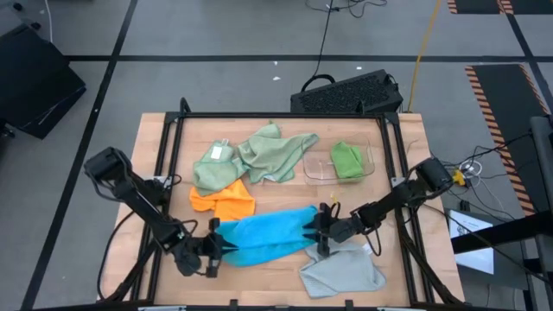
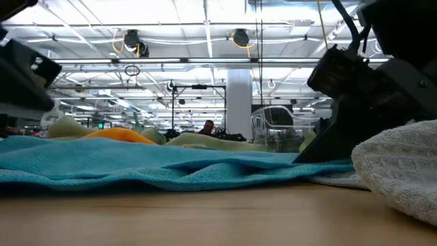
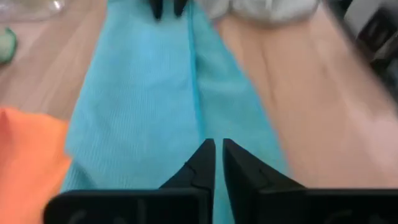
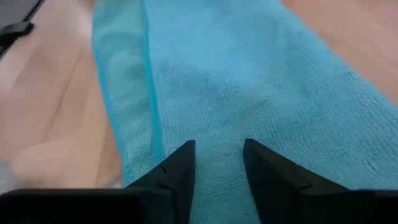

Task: Fold microfiber towels
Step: Fold the blue microfiber cloth

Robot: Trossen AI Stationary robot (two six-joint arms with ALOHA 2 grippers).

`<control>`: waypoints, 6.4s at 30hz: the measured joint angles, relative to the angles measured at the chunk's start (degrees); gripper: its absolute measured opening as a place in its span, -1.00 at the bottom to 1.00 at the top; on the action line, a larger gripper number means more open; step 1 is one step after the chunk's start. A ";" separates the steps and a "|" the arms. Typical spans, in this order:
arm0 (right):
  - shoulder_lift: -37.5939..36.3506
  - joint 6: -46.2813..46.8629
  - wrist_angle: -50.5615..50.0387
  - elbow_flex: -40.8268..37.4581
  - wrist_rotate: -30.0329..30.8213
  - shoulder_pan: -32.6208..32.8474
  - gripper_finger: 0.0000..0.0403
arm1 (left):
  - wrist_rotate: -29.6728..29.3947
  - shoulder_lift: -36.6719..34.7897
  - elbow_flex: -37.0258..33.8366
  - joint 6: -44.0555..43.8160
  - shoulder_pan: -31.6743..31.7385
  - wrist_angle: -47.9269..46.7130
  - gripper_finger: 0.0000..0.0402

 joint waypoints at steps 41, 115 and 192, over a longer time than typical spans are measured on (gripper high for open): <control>-16.63 -7.90 -12.91 -0.06 -2.43 5.79 -0.19 | 14.53 -3.04 7.68 -16.56 3.11 -7.78 -0.86; -0.58 -9.58 -0.82 9.51 2.02 3.15 -0.21 | -7.39 14.92 30.71 -24.47 -14.99 -40.22 -0.99; 16.89 -26.69 -42.01 53.90 -5.18 0.40 -0.32 | -12.85 11.45 30.88 -21.14 -7.36 -41.29 -0.96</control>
